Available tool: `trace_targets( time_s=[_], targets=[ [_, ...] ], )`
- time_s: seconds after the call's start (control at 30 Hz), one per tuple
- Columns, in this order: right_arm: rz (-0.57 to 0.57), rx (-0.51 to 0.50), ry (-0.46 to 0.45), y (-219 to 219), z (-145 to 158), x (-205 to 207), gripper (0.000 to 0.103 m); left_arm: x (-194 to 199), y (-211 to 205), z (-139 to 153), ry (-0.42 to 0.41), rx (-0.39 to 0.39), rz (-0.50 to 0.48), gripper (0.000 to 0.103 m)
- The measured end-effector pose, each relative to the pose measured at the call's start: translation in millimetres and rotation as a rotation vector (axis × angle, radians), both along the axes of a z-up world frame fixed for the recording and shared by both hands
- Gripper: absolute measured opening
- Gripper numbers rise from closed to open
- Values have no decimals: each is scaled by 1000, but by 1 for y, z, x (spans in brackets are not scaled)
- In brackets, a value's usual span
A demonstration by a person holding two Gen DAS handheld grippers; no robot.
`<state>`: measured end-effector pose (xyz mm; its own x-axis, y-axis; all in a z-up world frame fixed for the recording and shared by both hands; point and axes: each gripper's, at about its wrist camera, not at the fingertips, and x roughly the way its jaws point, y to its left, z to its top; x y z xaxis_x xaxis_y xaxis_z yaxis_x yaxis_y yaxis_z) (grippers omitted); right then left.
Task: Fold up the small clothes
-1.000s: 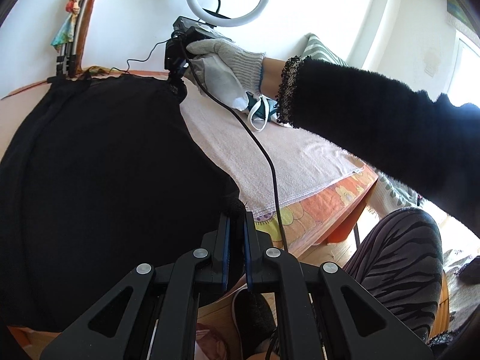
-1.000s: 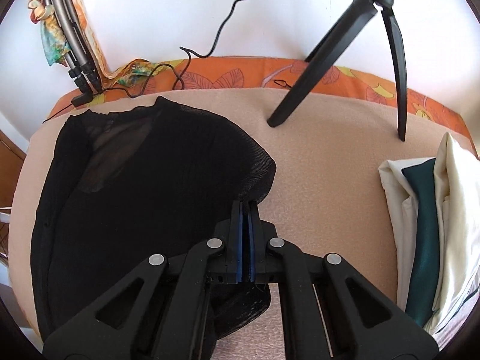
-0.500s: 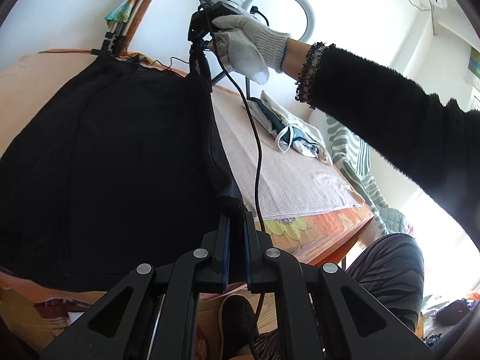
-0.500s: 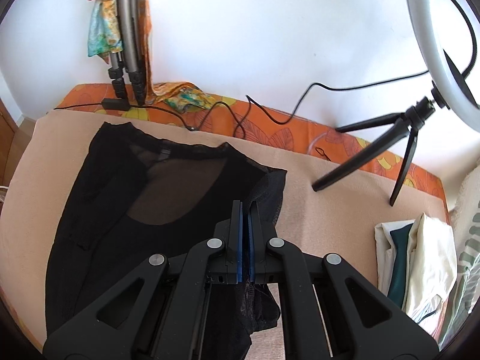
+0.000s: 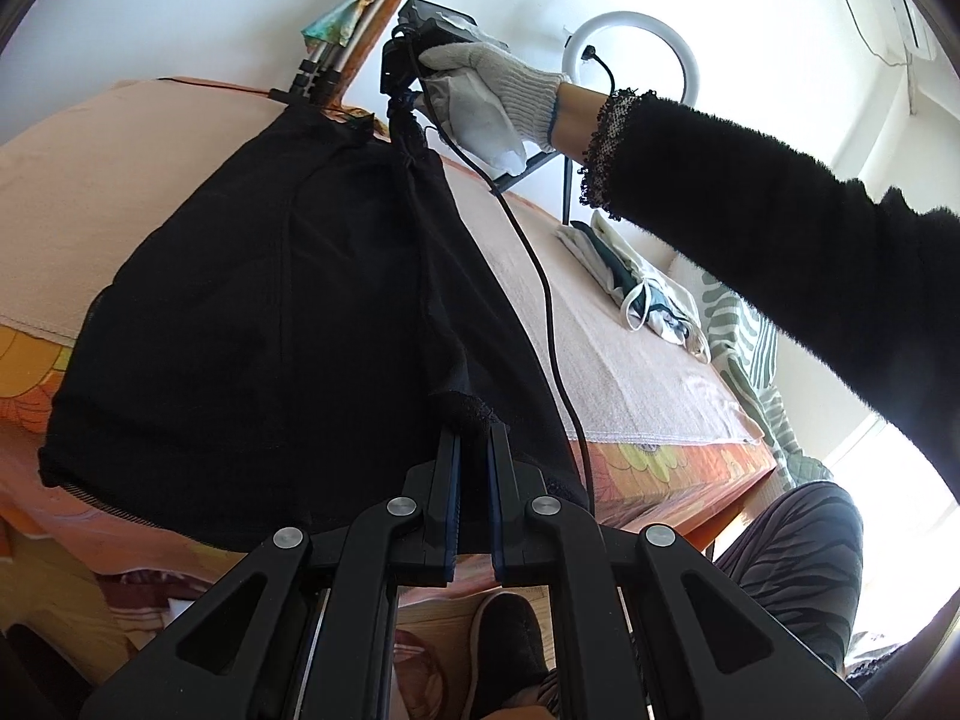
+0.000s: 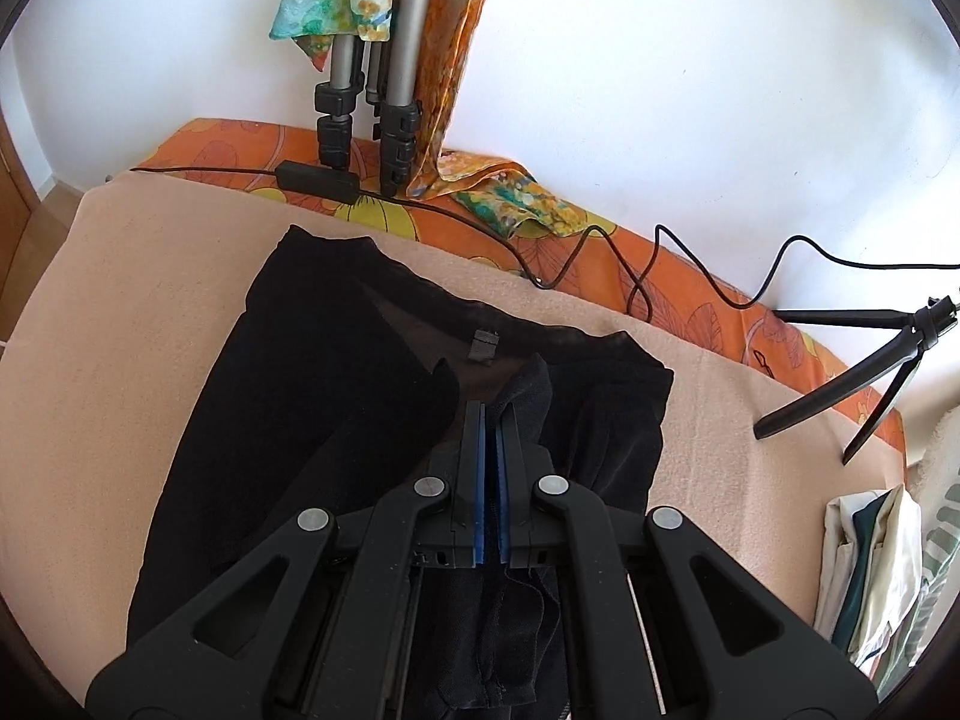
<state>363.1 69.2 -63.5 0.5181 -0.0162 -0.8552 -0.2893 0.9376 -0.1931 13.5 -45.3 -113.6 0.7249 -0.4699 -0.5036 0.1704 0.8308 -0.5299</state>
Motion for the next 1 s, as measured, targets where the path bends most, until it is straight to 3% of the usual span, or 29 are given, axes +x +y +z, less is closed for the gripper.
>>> trace_targets(
  time_s=[0.13, 0.23, 0.3, 0.37, 0.5, 0.57, 0.63, 0.83, 1.0],
  targets=[
    [-28, 23, 9, -3, -8, 9, 4, 0, 6, 1, 8, -6, 19, 6],
    [-22, 109, 52, -7, -11, 13, 4, -2, 10, 2, 31, -6, 27, 7],
    [-6, 178, 90, -12, -6, 10, 14, -5, 12, 7, 32, 15, 34, 10],
    [11, 208, 73, -18, 6, 0, 41, -10, 14, 13, 34, 42, 44, 11],
    [49, 265, 30, -42, 44, -30, 43, -22, 22, 26, 16, 82, 24, 12],
    [65, 290, 11, -61, 63, -51, 44, -22, 27, 33, 19, 99, -5, 23],
    [77, 319, 7, -82, 79, -76, 44, -19, 32, 38, 30, 99, -37, 43],
    [136, 363, -12, -139, 107, -171, 44, 6, 31, 52, 57, 155, -171, 43],
    [162, 377, -9, -171, 96, -254, 44, 13, 10, 51, 61, 303, -315, 43]
  ],
)
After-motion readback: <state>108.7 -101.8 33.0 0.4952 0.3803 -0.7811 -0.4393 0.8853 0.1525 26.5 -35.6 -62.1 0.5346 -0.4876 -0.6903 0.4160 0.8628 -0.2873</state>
